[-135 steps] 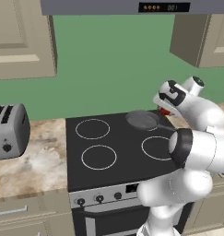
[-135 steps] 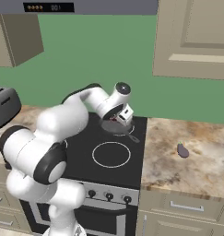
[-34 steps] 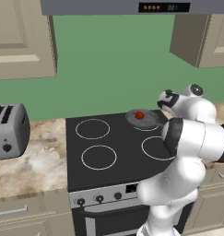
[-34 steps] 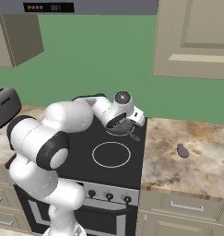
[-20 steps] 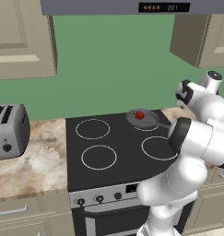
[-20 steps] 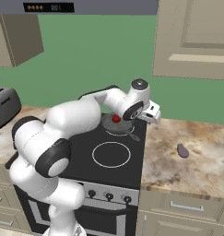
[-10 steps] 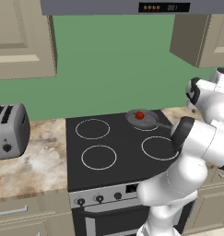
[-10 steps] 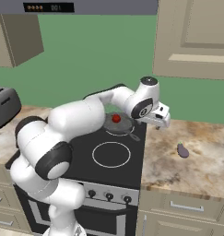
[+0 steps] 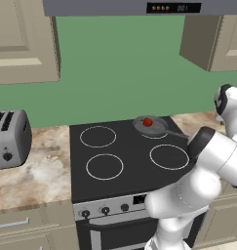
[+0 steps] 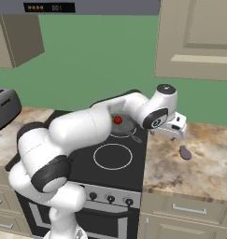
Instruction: Put the eggplant and bell pepper in the pan. Then turn on the rear right burner and set the heat to medium.
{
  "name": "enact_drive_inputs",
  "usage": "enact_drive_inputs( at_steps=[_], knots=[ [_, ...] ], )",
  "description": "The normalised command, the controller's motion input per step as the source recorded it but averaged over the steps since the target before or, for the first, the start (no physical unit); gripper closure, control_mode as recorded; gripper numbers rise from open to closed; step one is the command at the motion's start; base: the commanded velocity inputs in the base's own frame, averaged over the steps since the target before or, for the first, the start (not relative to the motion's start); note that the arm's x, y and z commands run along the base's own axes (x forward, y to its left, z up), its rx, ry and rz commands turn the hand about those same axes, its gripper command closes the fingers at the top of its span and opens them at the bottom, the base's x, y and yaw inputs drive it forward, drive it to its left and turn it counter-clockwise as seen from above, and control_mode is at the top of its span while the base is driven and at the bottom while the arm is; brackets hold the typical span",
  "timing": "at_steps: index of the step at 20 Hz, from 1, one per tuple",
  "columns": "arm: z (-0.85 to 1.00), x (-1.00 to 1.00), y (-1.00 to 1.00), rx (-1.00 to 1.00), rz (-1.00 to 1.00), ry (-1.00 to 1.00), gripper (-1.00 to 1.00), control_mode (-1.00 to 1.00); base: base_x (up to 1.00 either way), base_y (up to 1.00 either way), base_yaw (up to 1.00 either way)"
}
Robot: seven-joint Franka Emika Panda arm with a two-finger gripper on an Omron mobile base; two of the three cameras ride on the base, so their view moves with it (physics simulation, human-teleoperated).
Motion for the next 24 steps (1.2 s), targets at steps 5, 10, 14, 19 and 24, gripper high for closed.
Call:
enact_drive_inputs(
  at_steps=[5, 10, 14, 19, 24],
  knots=[
    [-0.06, -0.08, -0.39, 0.00, 0.04, 0.00, -1.00, -1.00, 0.00, 0.00, 0.00],
    [-0.19, 0.00, -0.39, 0.00, 0.07, 0.00, -1.00, -1.00, 0.00, 0.00, 0.00],
    [-0.24, 0.00, -0.38, 0.00, 0.07, 0.00, -1.00, -1.00, 0.00, 0.00, 0.00],
    [-0.19, 0.03, -0.21, 0.00, 0.11, 0.09, -1.00, -1.00, 0.00, 0.00, 0.00],
    [-0.23, 0.15, -0.10, 0.00, 0.17, 0.14, -1.00, -1.00, 0.00, 0.00, 0.00]
  ],
)
